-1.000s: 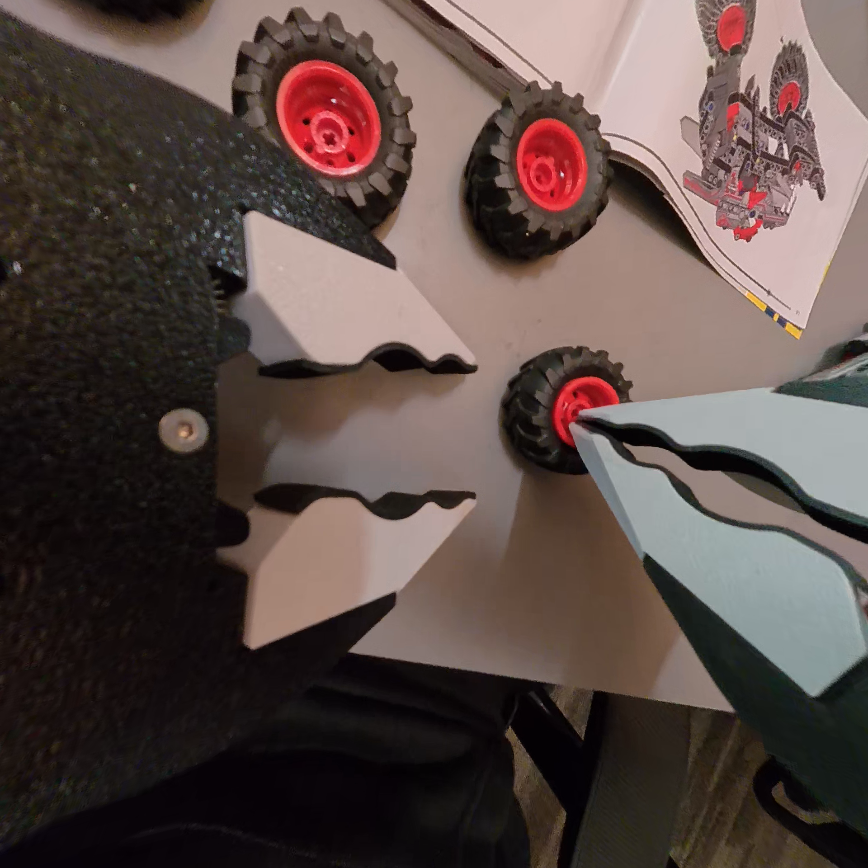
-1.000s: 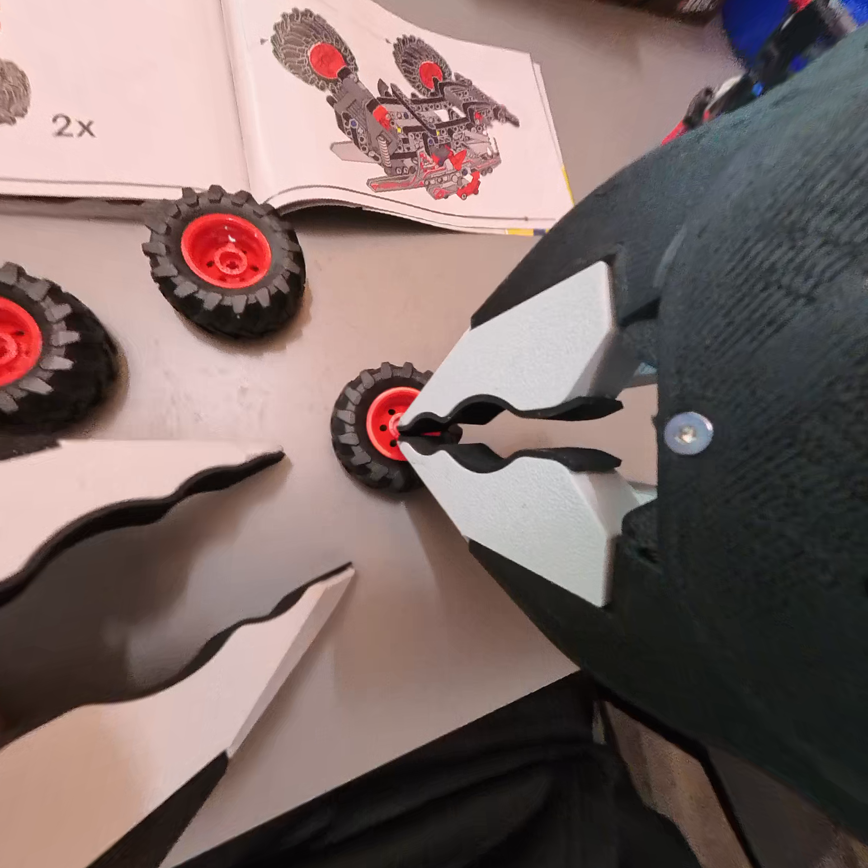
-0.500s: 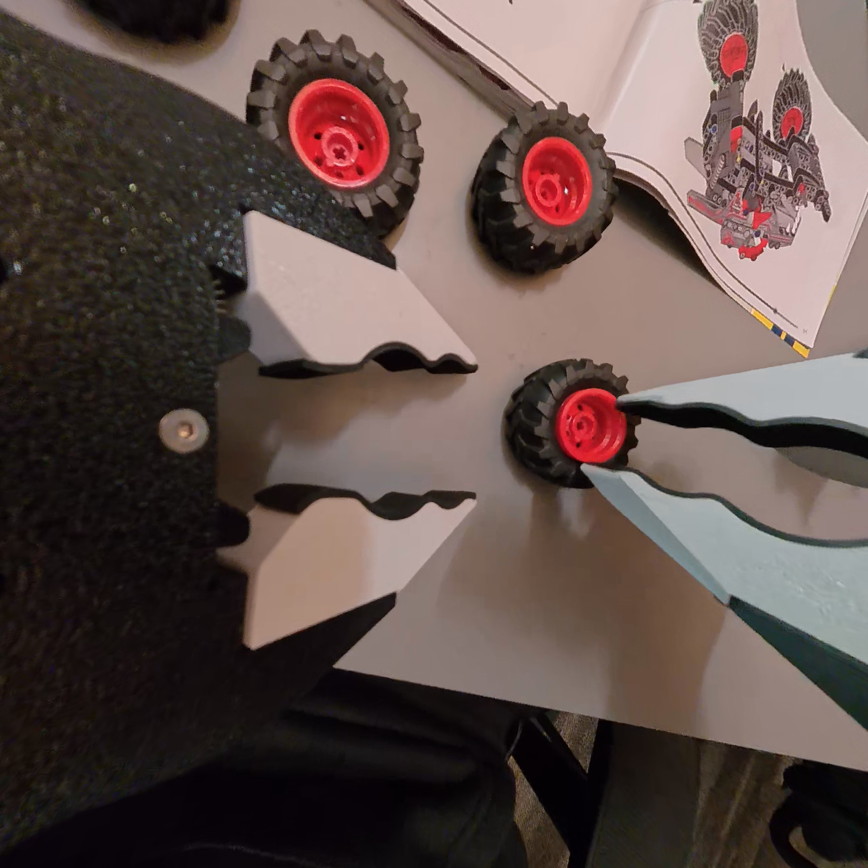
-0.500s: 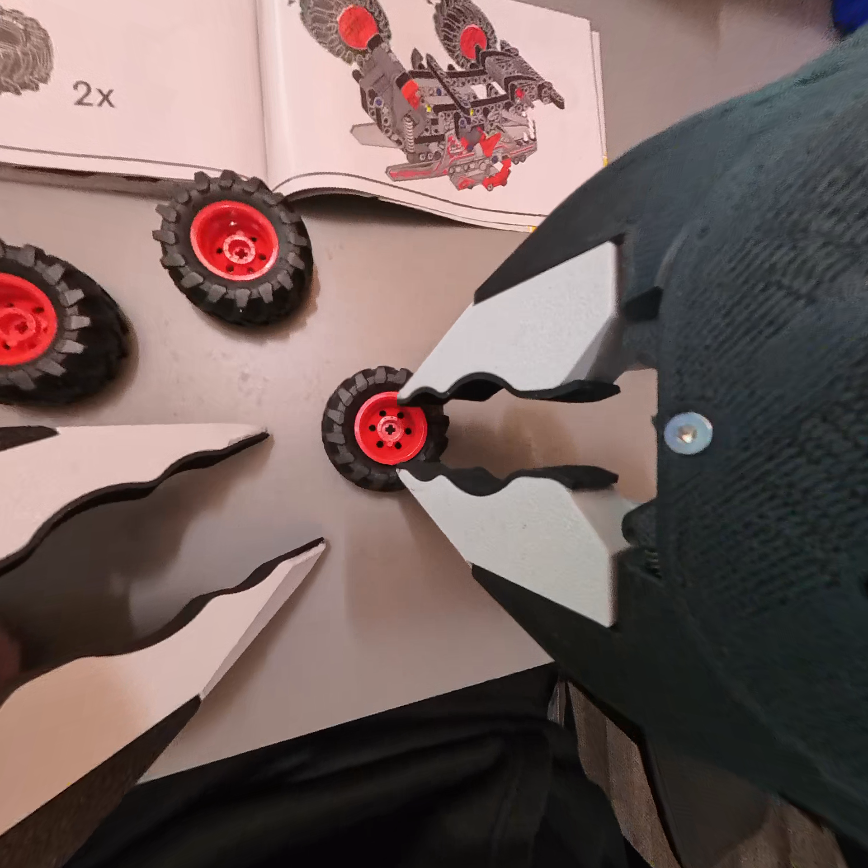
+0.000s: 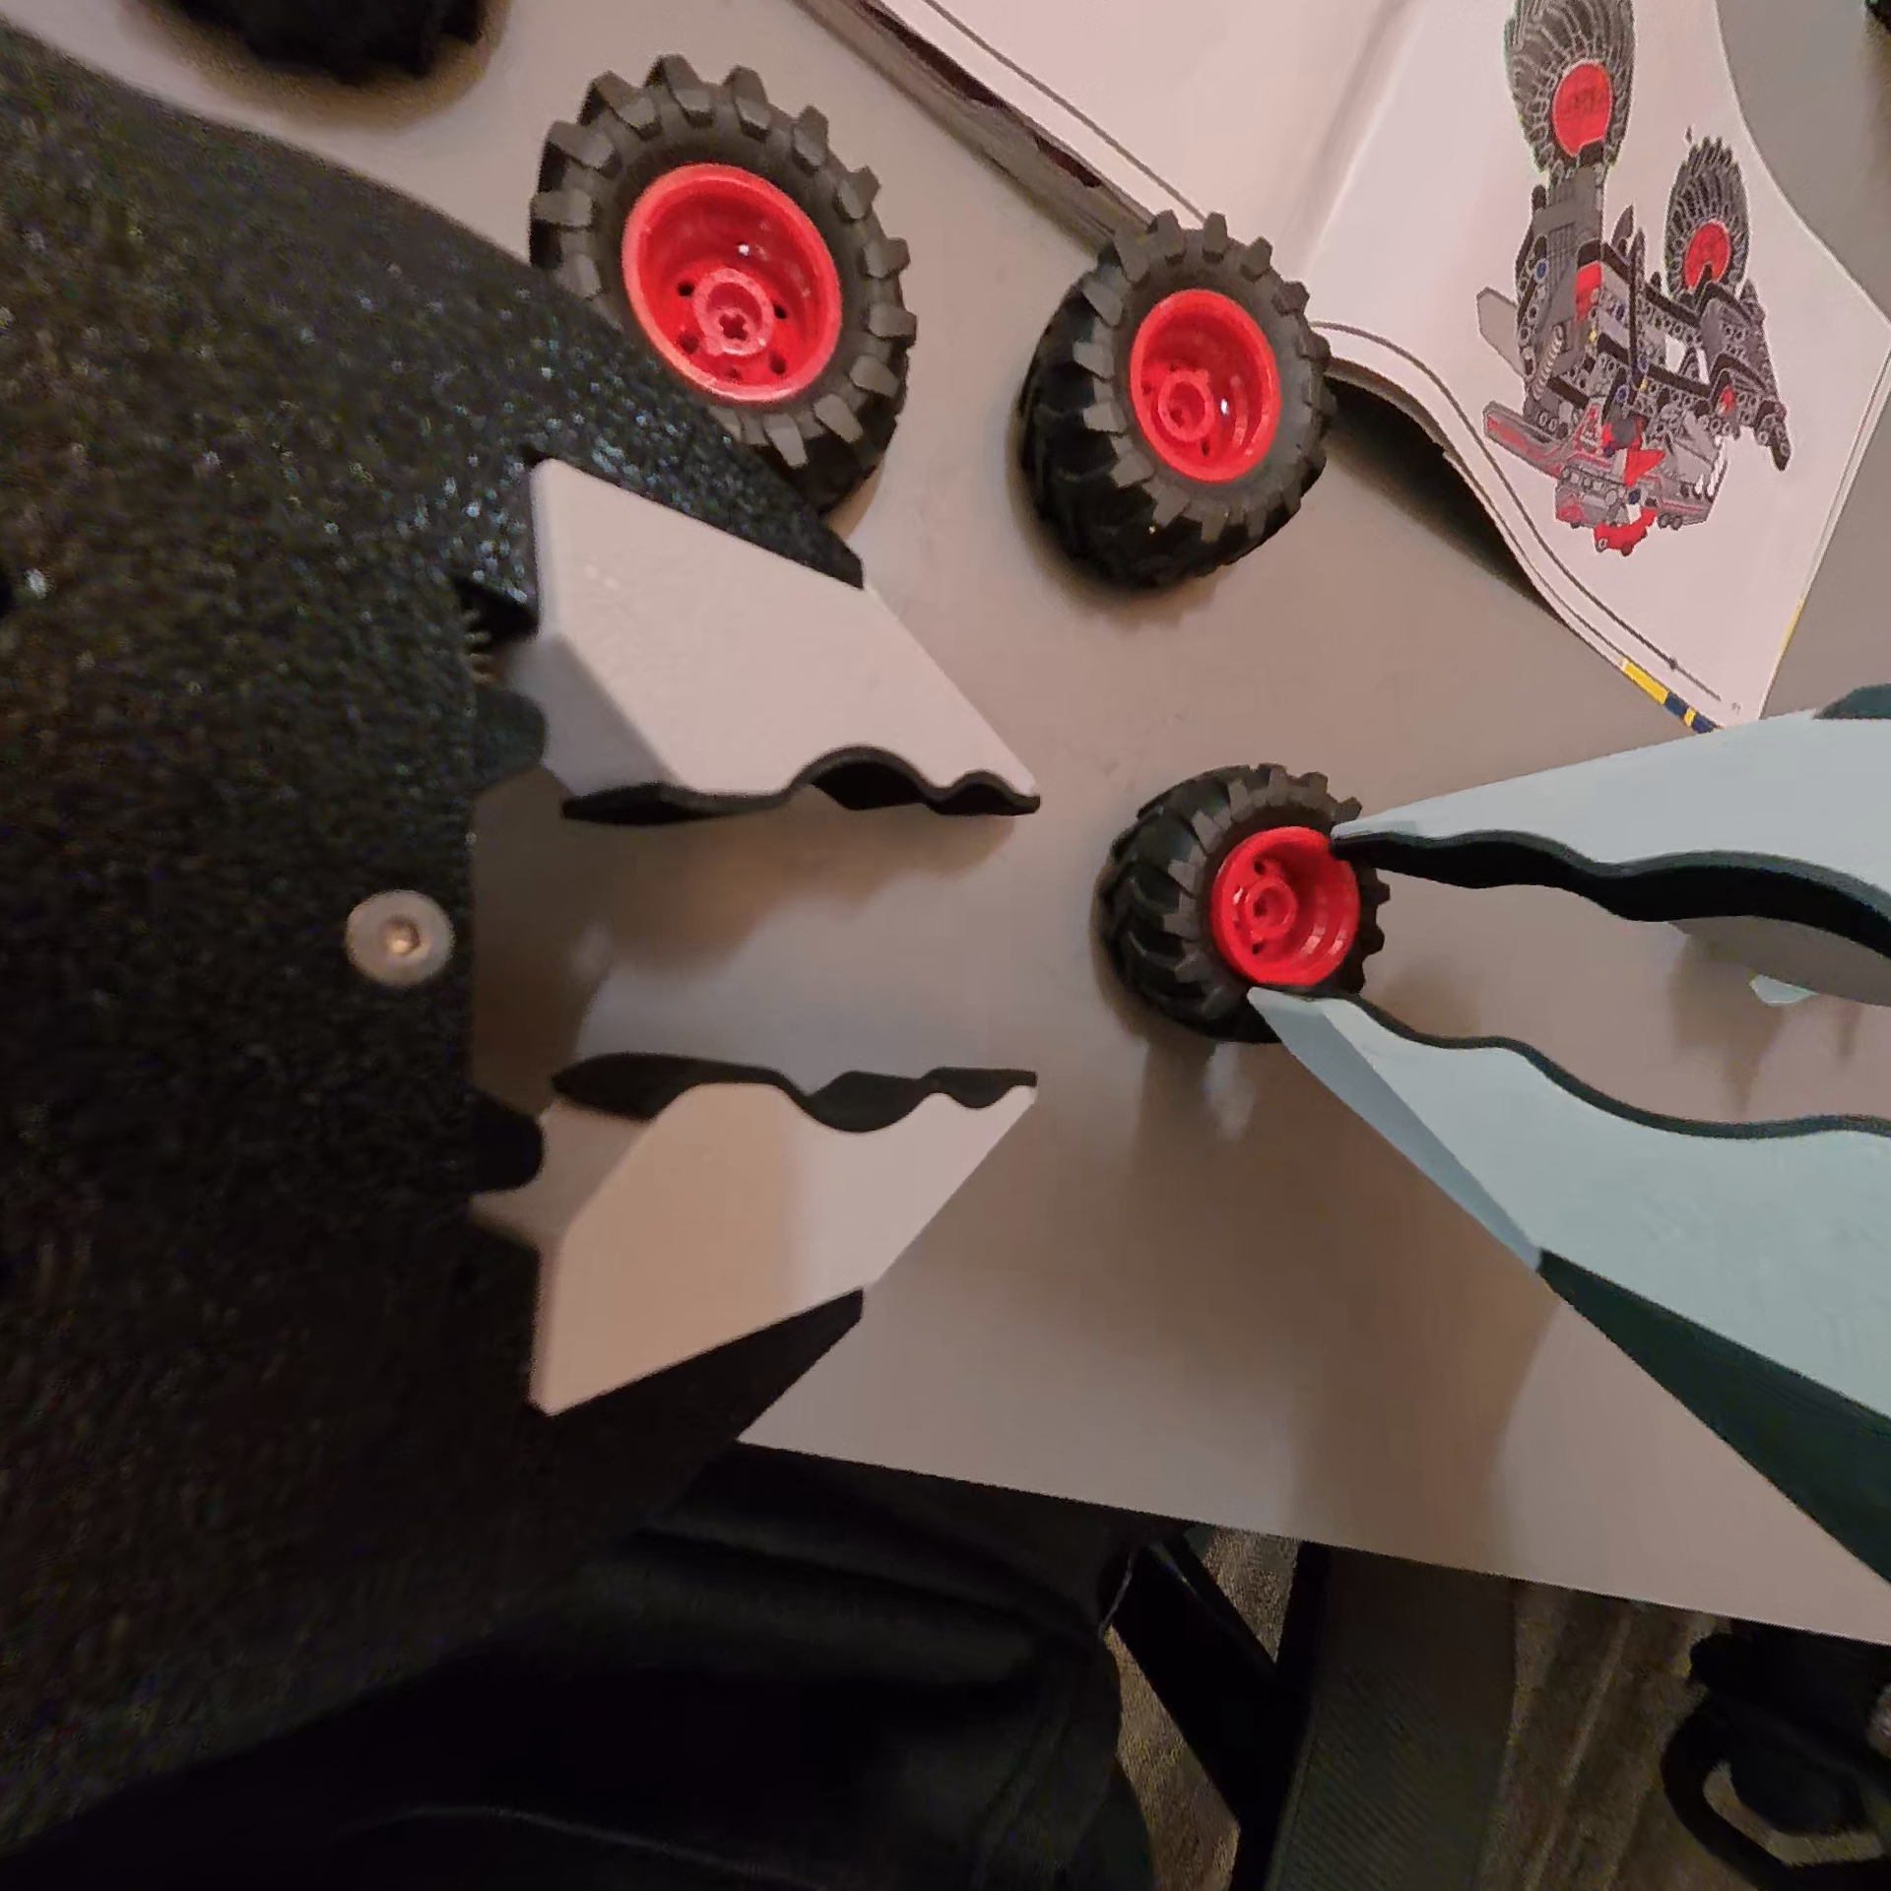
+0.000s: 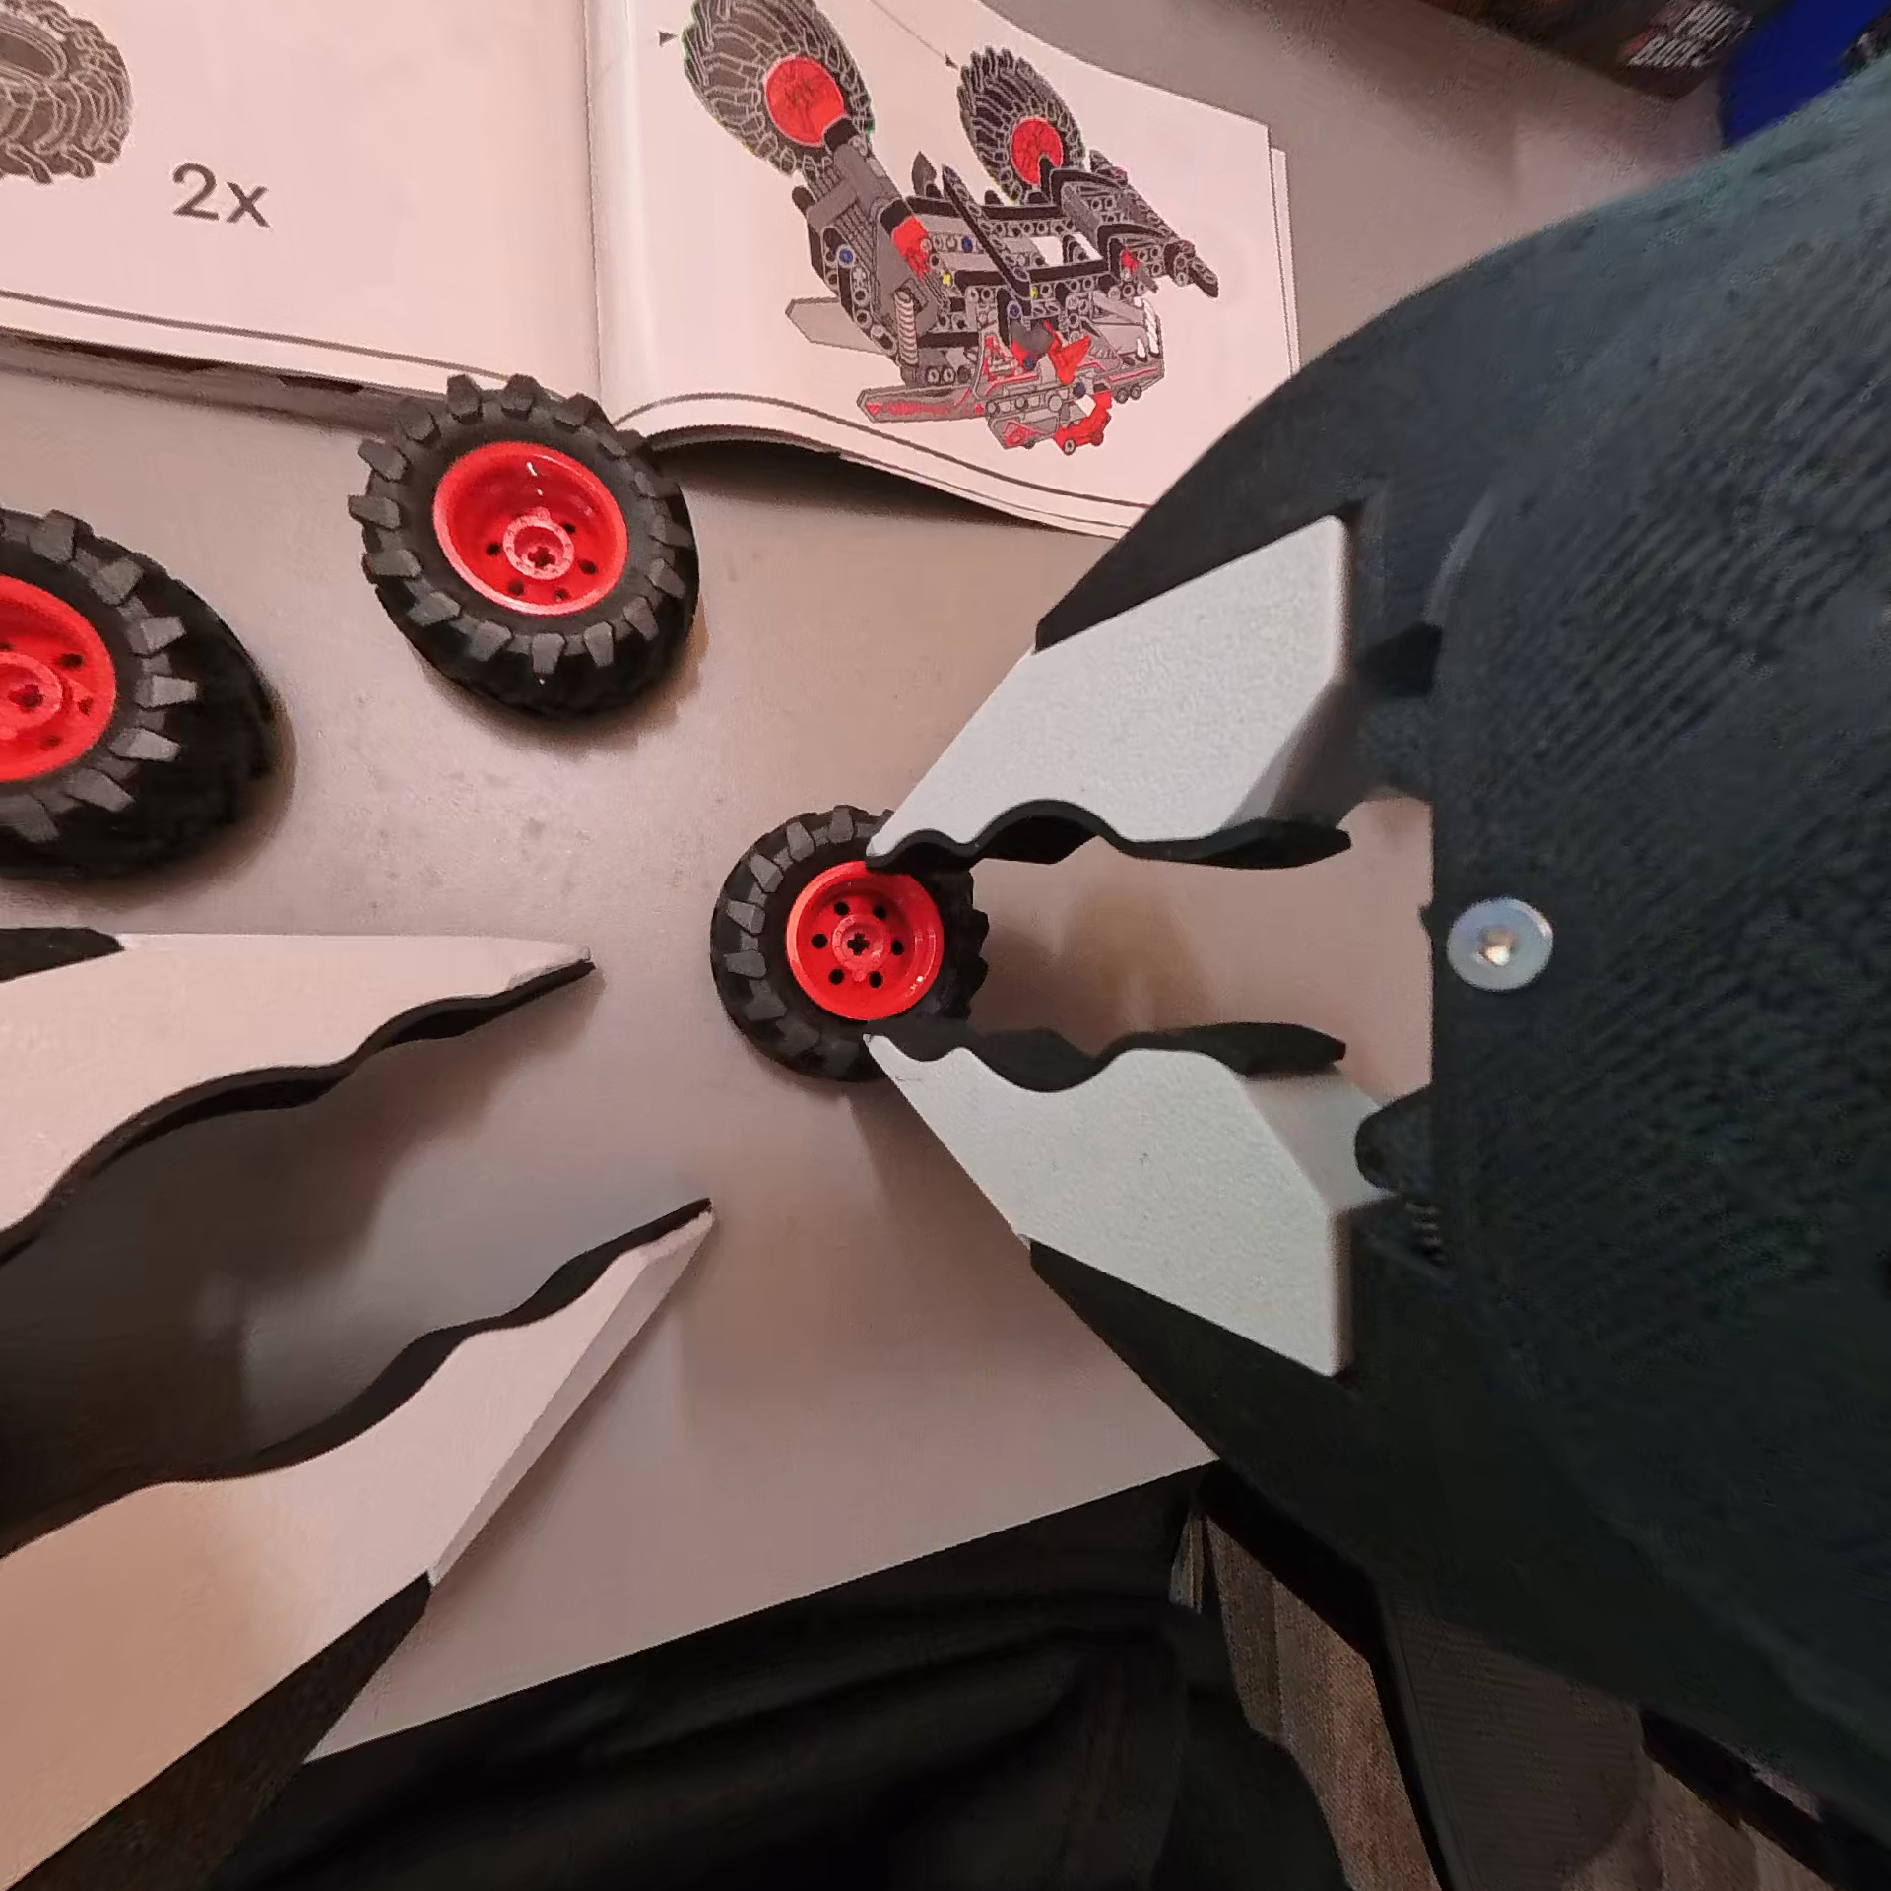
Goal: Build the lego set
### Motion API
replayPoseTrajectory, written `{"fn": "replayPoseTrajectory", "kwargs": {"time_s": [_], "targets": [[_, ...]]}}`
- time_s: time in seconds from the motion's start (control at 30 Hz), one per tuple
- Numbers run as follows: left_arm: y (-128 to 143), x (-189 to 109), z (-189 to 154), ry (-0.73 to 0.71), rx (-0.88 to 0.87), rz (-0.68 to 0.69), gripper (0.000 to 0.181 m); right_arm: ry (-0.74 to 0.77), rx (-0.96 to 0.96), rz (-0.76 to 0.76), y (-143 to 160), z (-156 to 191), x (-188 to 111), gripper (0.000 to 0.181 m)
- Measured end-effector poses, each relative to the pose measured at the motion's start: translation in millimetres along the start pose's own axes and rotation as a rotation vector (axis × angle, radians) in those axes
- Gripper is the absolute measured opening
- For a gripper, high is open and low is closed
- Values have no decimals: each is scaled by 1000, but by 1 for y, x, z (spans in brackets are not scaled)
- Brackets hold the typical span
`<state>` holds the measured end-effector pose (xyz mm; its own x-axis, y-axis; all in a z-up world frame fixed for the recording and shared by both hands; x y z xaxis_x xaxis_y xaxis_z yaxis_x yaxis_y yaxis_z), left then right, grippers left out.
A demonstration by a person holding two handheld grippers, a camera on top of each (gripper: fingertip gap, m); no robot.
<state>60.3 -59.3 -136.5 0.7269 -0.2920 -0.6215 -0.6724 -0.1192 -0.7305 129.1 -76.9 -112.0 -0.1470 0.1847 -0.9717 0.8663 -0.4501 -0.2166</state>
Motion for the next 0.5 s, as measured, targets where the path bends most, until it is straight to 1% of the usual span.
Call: {"fn": "replayPoseTrajectory", "kwargs": {"time_s": [0.13, 0.23, 0.3, 0.37, 0.43, 0.5], "targets": [[-4, -2, 1, -5, -3, -34, 43, -14, 21, -9, 1, -1, 1, 27], [-20, -7, 0, 3, 6, -156, 31, -14, 11, -4, 0, -1, 1, 27], [-28, -8, -6, 54, 12, -203, 21, -15, 14, -7, 0, 0, 2, 27], [-32, -5, -9, 81, 19, -201, 11, -10, 12, 0, 0, 0, 2, 27], [-37, 0, -6, 63, 60, -183, 1, -2, 6, 11, 0, 0, 2, 27], [-41, 5, -2, 50, 86, -158, 0, 4, 2, 13, 0, 0, 2, 27]]}}
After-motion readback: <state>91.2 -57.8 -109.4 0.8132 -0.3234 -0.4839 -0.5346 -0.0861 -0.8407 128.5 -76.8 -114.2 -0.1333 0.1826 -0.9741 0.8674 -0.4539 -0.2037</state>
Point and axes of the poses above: each gripper's, where its closed fingertips meet, x out along the fingers, y out of its underside, z = x × y across the jaws, the point moved 3 cm from there along -x, back along the fingers, and after that the axes turned 13 degrees about -x, right-handed, at the moved point
